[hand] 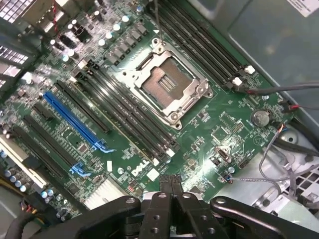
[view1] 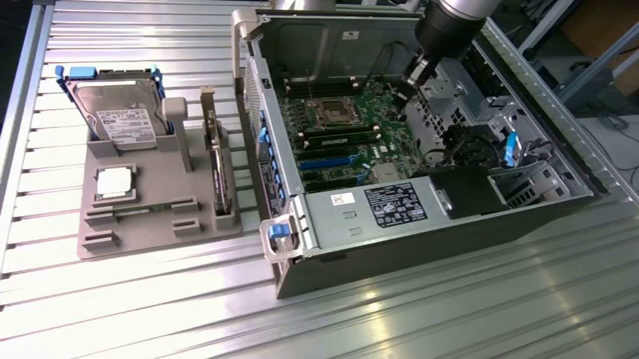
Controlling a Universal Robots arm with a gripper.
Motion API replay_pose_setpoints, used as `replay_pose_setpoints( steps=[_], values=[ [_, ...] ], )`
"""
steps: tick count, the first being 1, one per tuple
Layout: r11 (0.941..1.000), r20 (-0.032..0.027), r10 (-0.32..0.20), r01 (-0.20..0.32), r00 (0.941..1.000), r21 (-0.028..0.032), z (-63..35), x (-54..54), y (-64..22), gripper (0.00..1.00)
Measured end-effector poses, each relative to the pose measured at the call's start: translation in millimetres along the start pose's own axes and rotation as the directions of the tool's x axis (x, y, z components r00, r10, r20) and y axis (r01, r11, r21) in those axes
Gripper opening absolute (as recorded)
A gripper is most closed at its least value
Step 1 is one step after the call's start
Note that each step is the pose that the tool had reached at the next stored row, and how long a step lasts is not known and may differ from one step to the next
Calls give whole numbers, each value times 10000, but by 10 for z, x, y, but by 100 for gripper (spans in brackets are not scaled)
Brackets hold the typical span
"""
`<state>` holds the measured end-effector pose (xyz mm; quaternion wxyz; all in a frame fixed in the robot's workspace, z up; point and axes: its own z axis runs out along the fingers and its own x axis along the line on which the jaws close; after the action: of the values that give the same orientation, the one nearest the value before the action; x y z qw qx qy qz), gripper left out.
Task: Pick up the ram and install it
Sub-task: 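Press down the ram until it locks into place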
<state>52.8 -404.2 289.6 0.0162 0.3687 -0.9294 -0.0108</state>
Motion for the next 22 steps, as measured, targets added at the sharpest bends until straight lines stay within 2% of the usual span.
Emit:
replay_pose_setpoints(
  steps=[4,8,11,13,15,20,22],
  values=[
    [9959,28,907,-907,9959,-21,0,0,0,11],
    [9852,51,1712,-1712,9852,-42,0,0,0,11],
    [9696,72,2446,-2446,9696,-63,0,0,0,11],
    [9562,84,2927,-2926,9562,-78,0,0,0,11],
    [9450,92,3270,-3269,9450,-89,0,0,0,11],
    [9116,112,4110,-4109,9116,-119,0,0,0,11],
    [9002,117,4354,-4352,9002,-128,0,0,0,11]
  ],
)
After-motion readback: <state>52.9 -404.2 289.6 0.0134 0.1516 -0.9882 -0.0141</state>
